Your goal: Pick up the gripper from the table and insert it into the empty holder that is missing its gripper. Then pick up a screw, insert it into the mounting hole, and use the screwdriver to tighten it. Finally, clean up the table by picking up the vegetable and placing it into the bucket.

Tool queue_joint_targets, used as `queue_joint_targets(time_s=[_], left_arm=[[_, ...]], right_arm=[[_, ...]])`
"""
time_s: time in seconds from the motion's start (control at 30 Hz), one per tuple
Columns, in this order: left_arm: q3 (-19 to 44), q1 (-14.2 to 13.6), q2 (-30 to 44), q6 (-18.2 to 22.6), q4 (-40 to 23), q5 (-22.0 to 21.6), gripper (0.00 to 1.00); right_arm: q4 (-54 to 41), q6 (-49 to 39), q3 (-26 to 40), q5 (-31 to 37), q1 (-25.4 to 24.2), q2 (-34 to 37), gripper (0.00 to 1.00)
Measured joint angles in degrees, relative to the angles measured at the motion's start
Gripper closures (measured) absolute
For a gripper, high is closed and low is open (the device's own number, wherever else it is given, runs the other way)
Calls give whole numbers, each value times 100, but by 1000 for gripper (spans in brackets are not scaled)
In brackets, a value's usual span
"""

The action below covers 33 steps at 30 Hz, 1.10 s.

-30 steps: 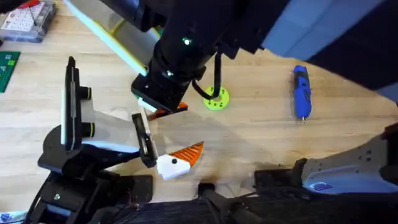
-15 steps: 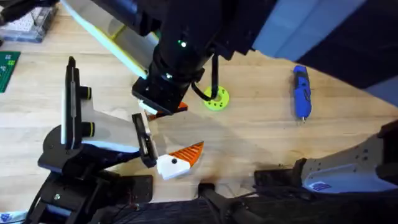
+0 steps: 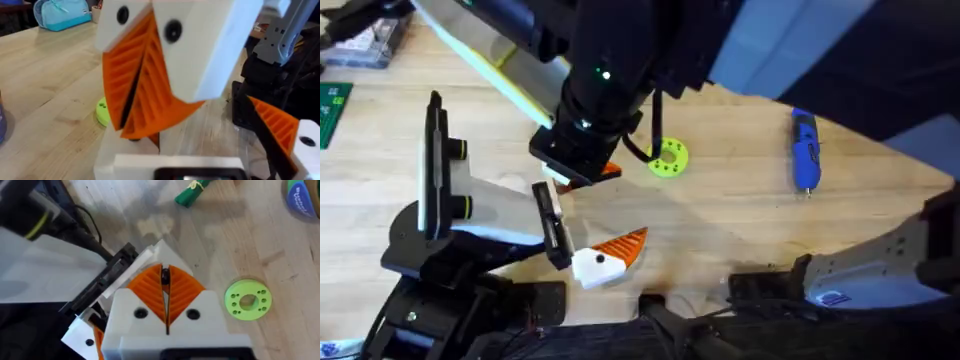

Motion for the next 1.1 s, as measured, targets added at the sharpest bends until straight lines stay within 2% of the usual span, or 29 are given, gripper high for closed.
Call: queue_joint_targets(time_s=[1.1], left_arm=[[0,0,0,-37,0,0,10]], right_arm=[[-9,-225,0,-20,0,88,998]])
